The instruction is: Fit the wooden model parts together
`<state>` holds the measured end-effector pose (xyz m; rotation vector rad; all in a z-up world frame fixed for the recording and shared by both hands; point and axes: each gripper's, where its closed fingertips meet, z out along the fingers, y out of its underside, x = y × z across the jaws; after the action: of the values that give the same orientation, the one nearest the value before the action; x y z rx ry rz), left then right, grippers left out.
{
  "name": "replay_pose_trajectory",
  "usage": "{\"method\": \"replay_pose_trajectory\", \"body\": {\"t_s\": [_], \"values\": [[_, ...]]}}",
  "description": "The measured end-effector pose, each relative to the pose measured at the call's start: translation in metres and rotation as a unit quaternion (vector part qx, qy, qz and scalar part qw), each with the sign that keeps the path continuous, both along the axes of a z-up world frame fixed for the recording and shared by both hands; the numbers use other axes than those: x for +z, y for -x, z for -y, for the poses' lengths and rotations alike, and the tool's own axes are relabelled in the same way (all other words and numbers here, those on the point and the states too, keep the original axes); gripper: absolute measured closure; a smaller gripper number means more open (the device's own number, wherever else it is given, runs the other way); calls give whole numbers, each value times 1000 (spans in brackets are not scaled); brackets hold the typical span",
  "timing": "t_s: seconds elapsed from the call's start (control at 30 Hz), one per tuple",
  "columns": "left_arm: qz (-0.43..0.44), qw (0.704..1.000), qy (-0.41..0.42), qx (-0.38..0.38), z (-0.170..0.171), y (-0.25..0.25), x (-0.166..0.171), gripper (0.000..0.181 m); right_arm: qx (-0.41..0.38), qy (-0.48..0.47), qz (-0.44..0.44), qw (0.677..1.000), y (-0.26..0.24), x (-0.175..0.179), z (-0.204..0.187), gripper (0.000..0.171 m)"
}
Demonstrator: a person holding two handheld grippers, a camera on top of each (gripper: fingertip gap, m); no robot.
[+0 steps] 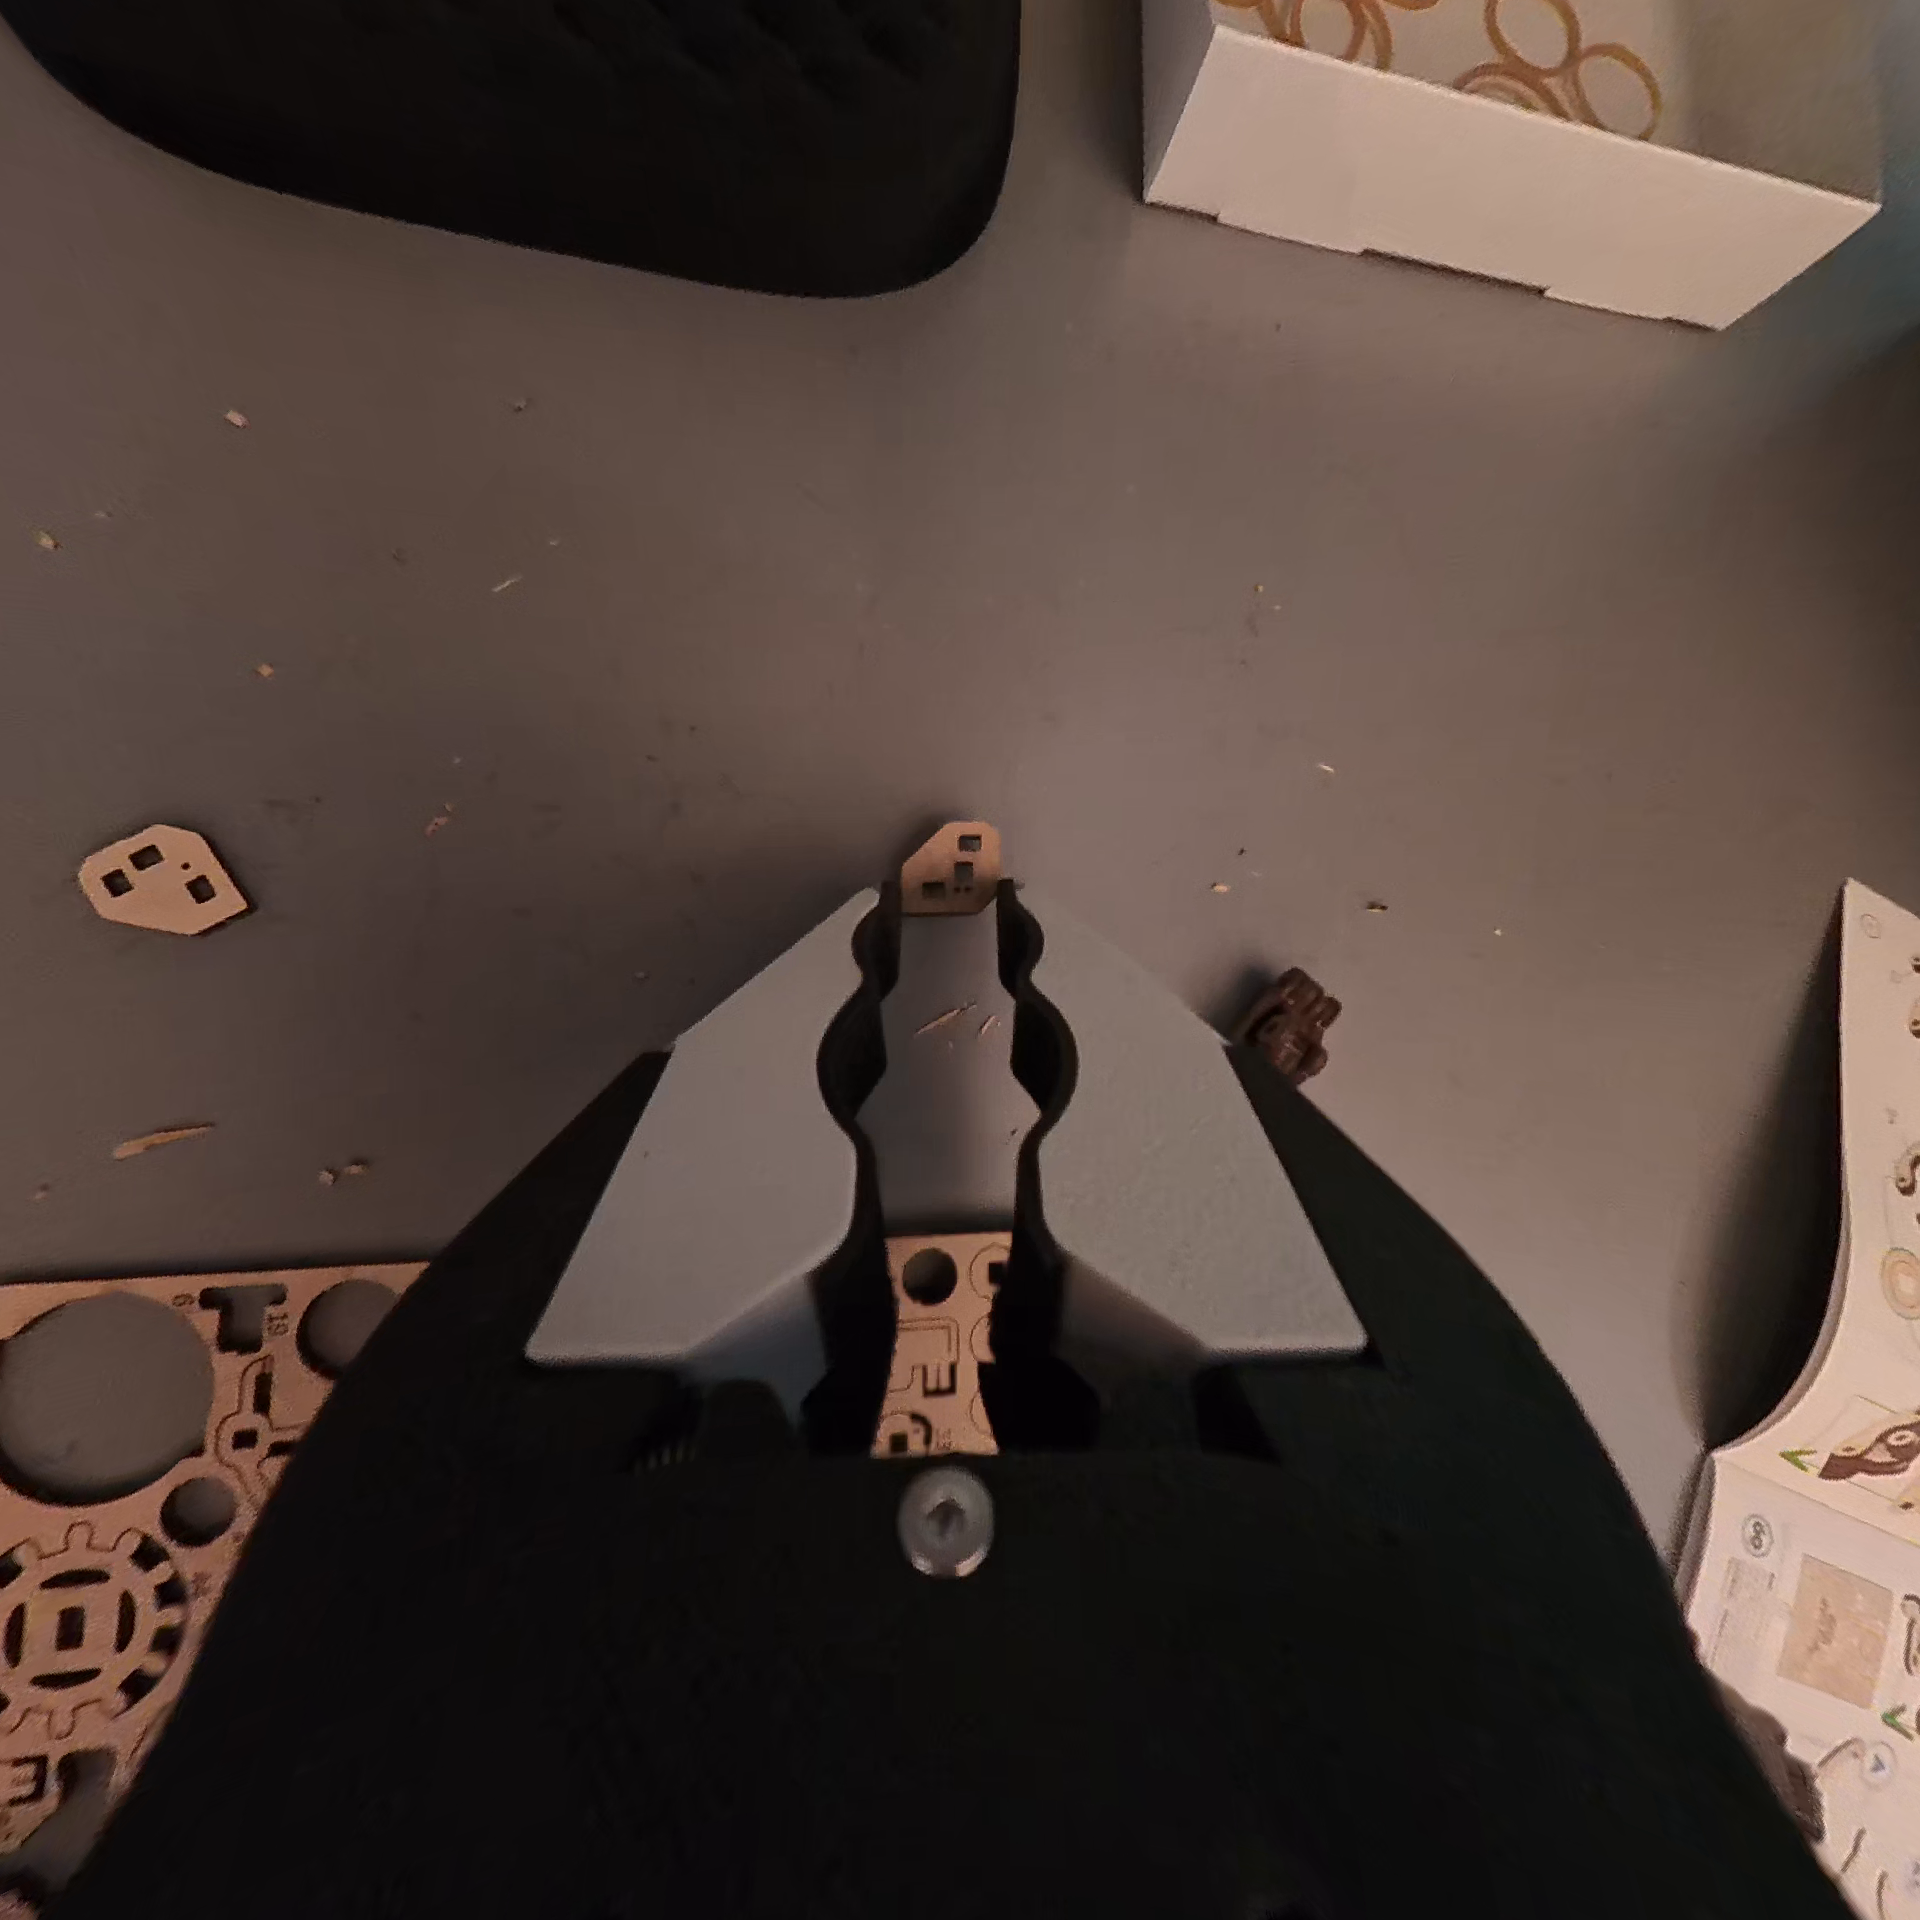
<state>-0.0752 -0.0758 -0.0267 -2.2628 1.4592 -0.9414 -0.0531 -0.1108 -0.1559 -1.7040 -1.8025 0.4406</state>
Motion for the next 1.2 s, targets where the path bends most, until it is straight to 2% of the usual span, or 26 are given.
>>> {"method": "replay_pose_trajectory", "body": {"t_s": [0.2,0.43,0.6,0.73,0.8,0.87,0.9,0.97,1.07,1.2], "values": [[4,1000,1,-6,5,2,4,180,-26,101,41,994,-10,5,20,154],[24,1000,-6,4,4,14,20,180,-71,116,151,979,-26,10,32,154],[26,999,-19,19,0,23,26,181,-143,135,141,970,-15,-2,39,154],[37,999,-21,5,8,22,33,180,-202,125,94,967,-11,-10,36,152],[38,999,-25,-2,13,21,35,180,-209,131,65,967,-9,-7,41,141],[40,999,-28,-7,16,21,37,180,-215,117,50,968,-14,-3,43,139],[41,999,-29,-8,17,21,38,180,-220,111,46,968,-19,-1,43,142],[44,999,-30,-10,19,21,40,180,-214,133,43,967,-22,-3,51,163],[44,998,-33,-11,20,22,41,180,-210,147,34,966,-12,-9,50,171],[44,998,-33,-11,19,22,41,180,-185,82,10,979,21,-8,26,171]]}}
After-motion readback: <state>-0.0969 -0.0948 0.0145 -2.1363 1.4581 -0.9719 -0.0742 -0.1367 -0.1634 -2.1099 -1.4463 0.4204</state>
